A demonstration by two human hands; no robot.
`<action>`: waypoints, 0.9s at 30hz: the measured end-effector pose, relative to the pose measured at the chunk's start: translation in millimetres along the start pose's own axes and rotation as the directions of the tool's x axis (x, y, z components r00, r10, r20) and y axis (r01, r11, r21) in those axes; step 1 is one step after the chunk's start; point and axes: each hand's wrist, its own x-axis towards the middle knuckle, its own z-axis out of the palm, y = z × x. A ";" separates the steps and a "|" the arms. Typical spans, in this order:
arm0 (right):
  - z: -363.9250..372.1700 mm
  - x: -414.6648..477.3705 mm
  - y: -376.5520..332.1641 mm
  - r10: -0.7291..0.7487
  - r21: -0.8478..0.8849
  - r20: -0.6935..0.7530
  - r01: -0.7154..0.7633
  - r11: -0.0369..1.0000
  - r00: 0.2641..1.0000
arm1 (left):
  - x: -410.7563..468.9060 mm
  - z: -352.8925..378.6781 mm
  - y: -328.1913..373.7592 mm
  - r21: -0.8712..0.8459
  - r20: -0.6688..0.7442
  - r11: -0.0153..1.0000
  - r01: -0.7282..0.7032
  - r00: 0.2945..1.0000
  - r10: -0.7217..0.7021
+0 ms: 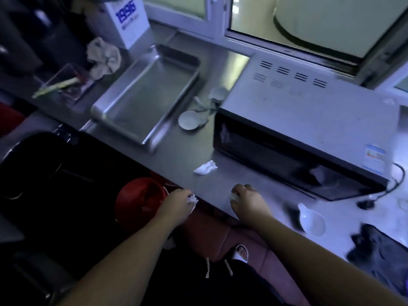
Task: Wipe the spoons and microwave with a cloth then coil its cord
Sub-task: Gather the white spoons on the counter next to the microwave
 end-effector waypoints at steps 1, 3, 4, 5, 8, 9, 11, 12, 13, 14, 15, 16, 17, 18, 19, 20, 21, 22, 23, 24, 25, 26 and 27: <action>6.0 7.2 -16.8 -0.030 -0.022 0.019 0.031 0.999 0.999 | -1.0 -8.3 -16.5 -0.042 -0.022 0.999 0.031 0.999 -0.032; 21.1 22.5 -50.8 -0.085 -0.052 0.045 0.087 0.995 0.995 | -7.2 -29.1 -44.2 -0.119 -0.058 0.988 0.096 0.993 -0.103; 30.7 30.0 -69.7 -0.104 -0.054 0.057 0.107 0.993 0.993 | -10.6 -39.9 -58.6 -0.146 -0.071 0.981 0.127 0.988 -0.138; 40.6 36.5 -89.2 -0.127 -0.055 0.066 0.131 0.990 0.990 | -12.6 -49.3 -75.4 -0.173 -0.084 0.973 0.156 0.981 -0.172; 75.5 52.2 -150.4 -0.177 -0.056 0.099 0.184 0.981 0.979 | -21.6 -75.3 -129.2 -0.260 -0.101 0.935 0.242 0.956 -0.276; 88.7 57.0 -169.7 -0.186 -0.056 0.114 0.193 0.980 0.976 | -24.7 -82.0 -148.0 -0.295 -0.092 0.918 0.267 0.948 -0.305; 112.9 66.1 -205.7 -0.209 -0.075 0.156 0.222 0.972 0.965 | -29.5 -95.2 -185.2 -0.353 -0.070 0.886 0.301 0.936 -0.346; 123.3 70.0 -222.4 -0.229 -0.087 0.188 0.249 0.965 0.955 | -32.6 -101.6 -201.7 -0.377 -0.056 0.870 0.318 0.930 -0.364; 133.8 74.0 -237.9 -0.243 -0.093 0.217 0.268 0.959 0.945 | -34.8 -107.3 -217.6 -0.399 -0.048 0.857 0.326 0.926 -0.374; 143.0 77.7 -252.5 -0.244 -0.096 0.246 0.274 0.957 0.938 | -36.7 -112.0 -231.9 -0.415 -0.042 0.847 0.331 0.924 -0.381; 150.5 80.8 -266.8 -0.235 -0.099 0.280 0.271 0.957 0.931 | -38.5 -114.8 -245.6 -0.434 -0.039 0.836 0.337 0.919 -0.391; 158.9 84.9 -278.6 -0.238 -0.104 0.299 0.279 0.955 0.924 | -40.3 -117.7 -257.0 -0.445 -0.040 0.826 0.346 0.914 -0.404; 167.0 90.0 -288.9 -0.240 -0.109 0.317 0.287 0.952 0.917 | -41.0 -119.5 -267.6 -0.451 -0.049 0.817 0.358 0.905 -0.424; 174.6 94.8 -298.0 -0.243 -0.113 0.333 0.294 0.949 0.911 | -41.0 -121.2 -276.8 -0.457 -0.062 0.809 0.370 0.894 -0.444; 181.7 100.0 -305.8 -0.242 -0.114 0.349 0.297 0.948 0.905 | -39.7 -121.9 -286.1 -0.458 -0.077 0.803 0.382 0.883 -0.464; 190.1 105.6 -310.9 -0.246 -0.111 0.361 0.303 0.946 0.900 | -38.3 -121.9 -294.5 -0.452 -0.088 0.800 0.395 0.873 -0.480; 197.6 110.9 -316.8 -0.244 -0.117 0.373 0.306 0.945 0.895 | -36.3 -121.0 -302.8 -0.446 -0.098 0.799 0.404 0.865 -0.492; 205.9 116.8 -321.3 -0.239 -0.131 0.380 0.307 0.943 0.894 | -33.3 -119.6 -310.3 -0.444 -0.107 0.797 0.410 0.859 -0.501; 213.8 122.1 -324.8 -0.220 -0.150 0.390 0.297 0.943 0.894 | -29.9 -116.8 -317.3 -0.447 -0.107 0.790 0.421 0.851 -0.514; 222.5 127.5 -326.8 -0.210 -0.160 0.397 0.293 0.942 0.893 | -26.5 -113.4 -323.2 -0.453 -0.104 0.780 0.432 0.843 -0.528; 231.1 134.1 -328.8 -0.207 -0.167 0.405 0.295 0.941 0.890 | -21.6 -109.6 -329.3 -0.459 -0.106 0.770 0.443 0.833 -0.543; 240.3 140.8 -328.8 -0.206 -0.167 0.416 0.296 0.940 0.886 | -16.1 -106.1 -334.8 -0.460 -0.110 0.763 0.454 0.824 -0.556; 248.6 146.8 -329.0 -0.195 -0.163 0.431 0.288 0.944 0.881 | -10.6 -101.8 -340.2 -0.464 -0.111 0.753 0.467 0.813 -0.572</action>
